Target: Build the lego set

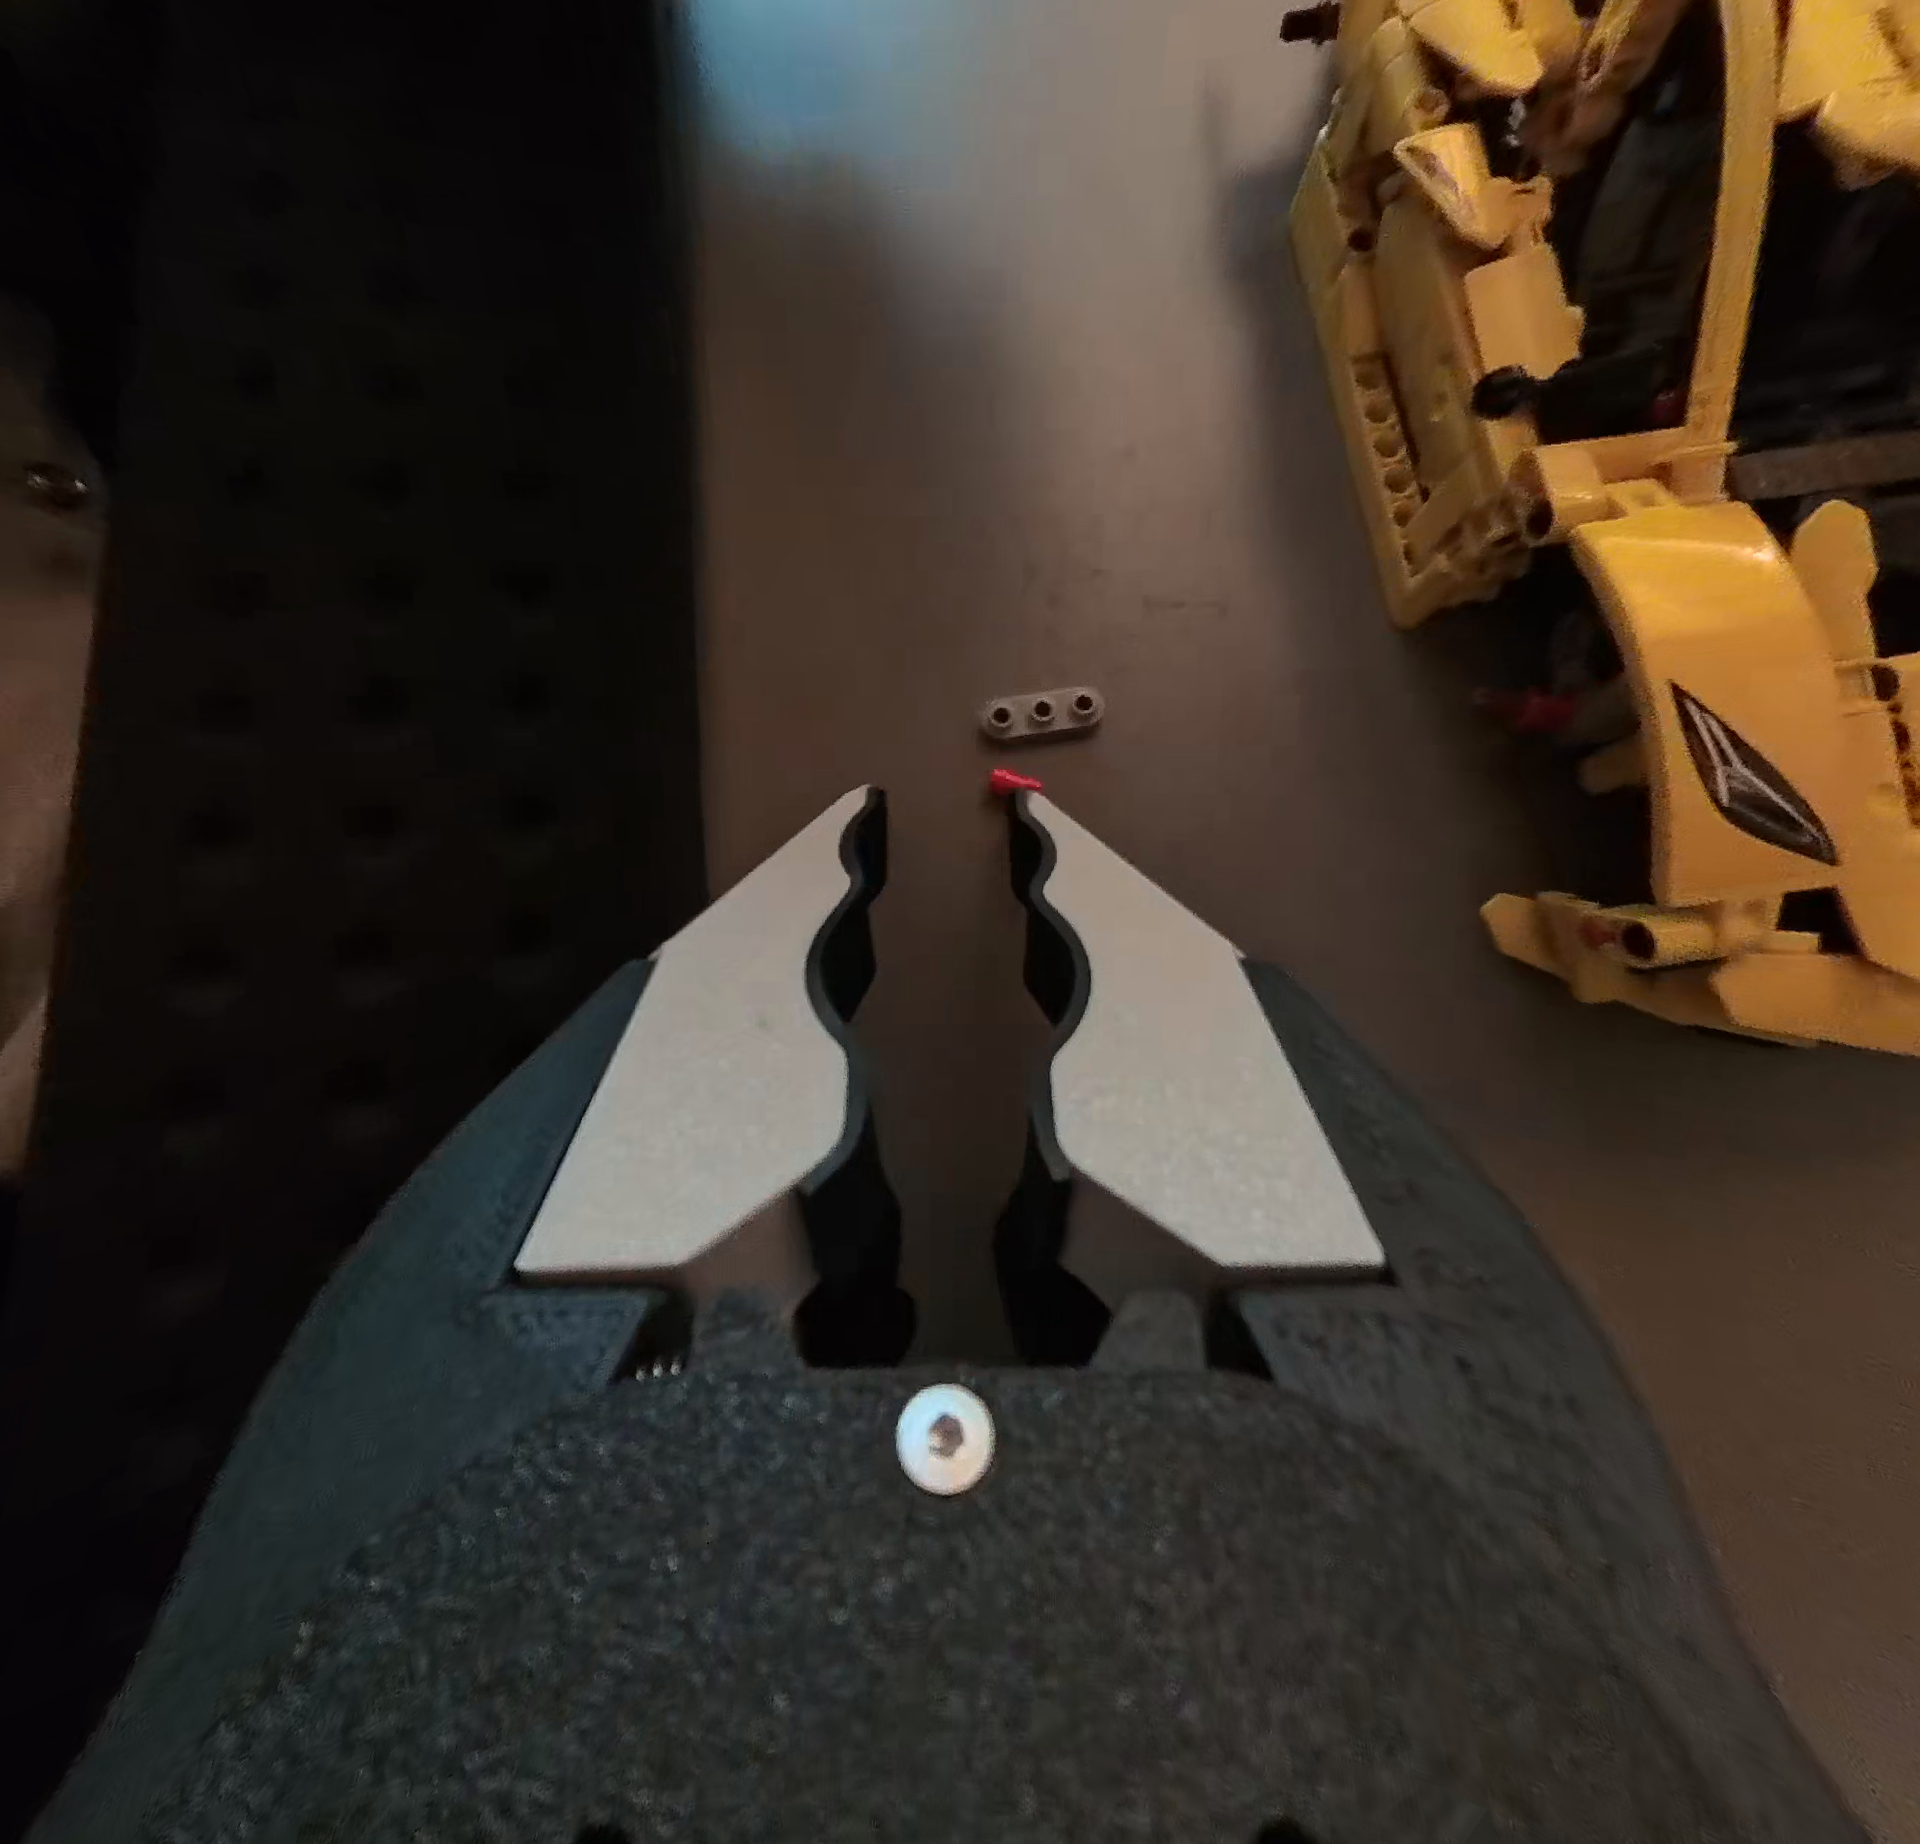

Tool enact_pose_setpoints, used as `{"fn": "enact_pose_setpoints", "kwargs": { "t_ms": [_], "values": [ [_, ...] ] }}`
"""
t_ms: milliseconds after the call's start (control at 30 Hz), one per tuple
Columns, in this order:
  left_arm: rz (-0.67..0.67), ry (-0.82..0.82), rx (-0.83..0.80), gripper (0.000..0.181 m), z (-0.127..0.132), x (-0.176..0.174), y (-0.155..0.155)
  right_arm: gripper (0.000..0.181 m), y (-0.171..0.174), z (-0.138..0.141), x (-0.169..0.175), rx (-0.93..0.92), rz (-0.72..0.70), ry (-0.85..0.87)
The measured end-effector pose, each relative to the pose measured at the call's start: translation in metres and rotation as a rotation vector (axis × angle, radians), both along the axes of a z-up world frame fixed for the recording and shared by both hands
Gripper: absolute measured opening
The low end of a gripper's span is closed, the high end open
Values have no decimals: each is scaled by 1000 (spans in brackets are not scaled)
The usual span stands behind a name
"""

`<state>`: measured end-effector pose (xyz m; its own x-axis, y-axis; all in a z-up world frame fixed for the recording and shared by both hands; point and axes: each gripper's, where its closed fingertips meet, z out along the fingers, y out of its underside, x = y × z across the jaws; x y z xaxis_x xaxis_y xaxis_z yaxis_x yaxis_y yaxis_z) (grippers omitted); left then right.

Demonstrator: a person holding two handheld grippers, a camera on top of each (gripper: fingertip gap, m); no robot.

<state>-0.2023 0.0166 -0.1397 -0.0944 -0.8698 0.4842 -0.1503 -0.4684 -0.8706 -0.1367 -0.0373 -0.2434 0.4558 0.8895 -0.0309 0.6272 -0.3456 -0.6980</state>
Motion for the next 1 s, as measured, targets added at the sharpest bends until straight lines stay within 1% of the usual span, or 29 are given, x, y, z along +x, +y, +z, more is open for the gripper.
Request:
{"fn": "enact_pose_setpoints", "kwargs": {
  "t_ms": [200,367,800,1000],
  "values": [
    [-10,12,14,7,-2,2,-3,20,5,6,3,46,-47,-2],
    [-5,4,-2,7,-1,0,-2,20,5,-2,-1,29,-46,-12],
    [-7,11,-1,7,-2,1,-3,14,8,0,5,78,-67,-33],
    [-9,13,-2,7,-3,1,-3,11,1,0,9,84,-50,-58]
  ]
}}
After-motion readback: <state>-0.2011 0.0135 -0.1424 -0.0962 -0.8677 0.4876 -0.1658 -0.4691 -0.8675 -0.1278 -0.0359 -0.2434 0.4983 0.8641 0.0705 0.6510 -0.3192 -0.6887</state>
